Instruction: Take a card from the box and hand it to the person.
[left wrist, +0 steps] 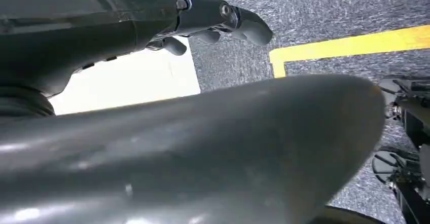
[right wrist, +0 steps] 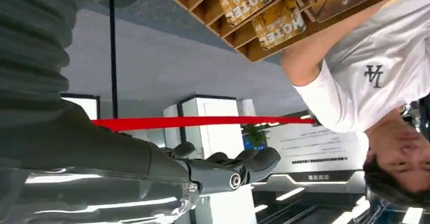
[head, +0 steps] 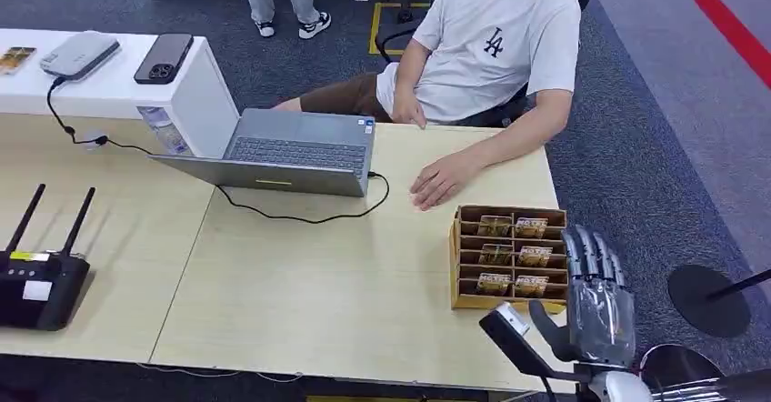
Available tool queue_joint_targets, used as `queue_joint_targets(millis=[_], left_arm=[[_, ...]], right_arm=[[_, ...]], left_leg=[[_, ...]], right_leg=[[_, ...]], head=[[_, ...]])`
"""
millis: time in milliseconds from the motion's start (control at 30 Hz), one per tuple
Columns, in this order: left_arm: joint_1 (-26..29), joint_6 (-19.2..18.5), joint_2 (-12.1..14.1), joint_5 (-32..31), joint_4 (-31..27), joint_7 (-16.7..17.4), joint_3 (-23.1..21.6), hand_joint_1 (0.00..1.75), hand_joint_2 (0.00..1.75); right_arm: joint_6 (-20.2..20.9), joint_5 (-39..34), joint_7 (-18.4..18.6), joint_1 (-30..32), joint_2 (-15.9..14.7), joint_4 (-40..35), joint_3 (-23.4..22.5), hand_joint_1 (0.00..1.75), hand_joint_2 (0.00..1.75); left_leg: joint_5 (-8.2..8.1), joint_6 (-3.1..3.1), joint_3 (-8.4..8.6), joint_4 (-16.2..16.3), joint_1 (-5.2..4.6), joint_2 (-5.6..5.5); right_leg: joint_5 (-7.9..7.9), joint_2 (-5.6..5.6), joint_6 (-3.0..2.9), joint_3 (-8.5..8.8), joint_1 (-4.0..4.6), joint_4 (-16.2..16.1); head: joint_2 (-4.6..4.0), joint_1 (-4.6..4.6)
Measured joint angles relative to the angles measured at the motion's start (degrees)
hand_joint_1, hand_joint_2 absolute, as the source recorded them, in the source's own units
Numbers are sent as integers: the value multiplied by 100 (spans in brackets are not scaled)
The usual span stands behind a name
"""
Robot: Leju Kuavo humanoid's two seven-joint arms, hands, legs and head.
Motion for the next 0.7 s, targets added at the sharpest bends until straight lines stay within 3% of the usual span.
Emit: queue_joint_targets(millis=[67,100,133,167,467,700], left_arm=[[0,0,-2,-5,0,0,0,0,0],[0,4,-2,-7,0,0,0,0,0],[0,7,-2,-7,0,0,0,0,0],[0,7,-4,-9,0,0,0,0,0],[1,13,-7,-29,0,-7,-2,0,0],[1,15,-7,-50,2,-7,-2,0,0]], right_arm=[[31,2,4,-23,-2,29,44,23,175],[44,7,4,-32,-7,46,79,44,175],[53,9,4,-43,-20,63,90,44,175],[55,9,9,-56,-33,79,107,56,175],[70,-22,68,-108,-92,181,151,65,175],[70,-50,129,-120,-118,273,147,58,175]], left_leg=[[0,0,0,0,0,0],[0,0,0,0,0,0],[0,0,0,0,0,0],[0,0,0,0,0,0],[0,0,-1,0,0,0],[0,0,0,0,0,0]], right_leg=[[0,0,0,0,0,0],[0,0,0,0,0,0],[0,0,0,0,0,0],[0,0,0,0,0,0],[0,0,0,0,0,0],[0,0,0,0,0,0]], head=[[0,-2],[0,-2],[0,-2],[0,-2],[0,-2],[0,-2]])
